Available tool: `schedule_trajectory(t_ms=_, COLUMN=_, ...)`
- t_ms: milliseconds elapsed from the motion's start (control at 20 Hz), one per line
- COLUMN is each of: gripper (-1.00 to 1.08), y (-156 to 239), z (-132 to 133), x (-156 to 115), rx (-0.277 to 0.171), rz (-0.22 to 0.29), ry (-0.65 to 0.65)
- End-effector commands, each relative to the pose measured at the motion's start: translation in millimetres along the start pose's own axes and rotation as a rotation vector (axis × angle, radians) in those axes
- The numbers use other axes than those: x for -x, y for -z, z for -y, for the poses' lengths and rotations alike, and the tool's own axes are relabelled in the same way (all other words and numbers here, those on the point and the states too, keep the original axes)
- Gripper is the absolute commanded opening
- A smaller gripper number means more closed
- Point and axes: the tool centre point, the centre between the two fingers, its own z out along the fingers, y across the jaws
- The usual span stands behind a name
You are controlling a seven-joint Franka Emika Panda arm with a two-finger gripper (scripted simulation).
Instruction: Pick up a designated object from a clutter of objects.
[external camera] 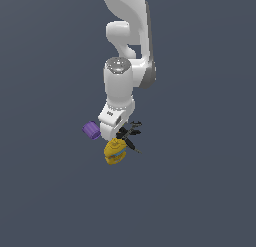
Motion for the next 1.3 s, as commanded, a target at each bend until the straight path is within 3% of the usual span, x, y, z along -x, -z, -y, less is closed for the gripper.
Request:
schedule_trajectory(t_ms=0, gripper=1.0, y=-36, z=31, x=6, rx=-0.073, rz=0.023, ry=0.068)
schedule_trajectory(t_ms=500, gripper=1.0, y=-51, z=40, x=9, rx=-0.076, rz=0.005, ry=0.178)
schedule_trajectory(t_ms=900, gripper=1.0, y=-55, z=41, x=9, rx=-0.077, rz=0.004, ry=0.18)
schedule_trajectory(t_ms=1250, gripper=1.0, y=-82, z=44, x=10, rx=-0.077, rz=0.004, ry=0.183)
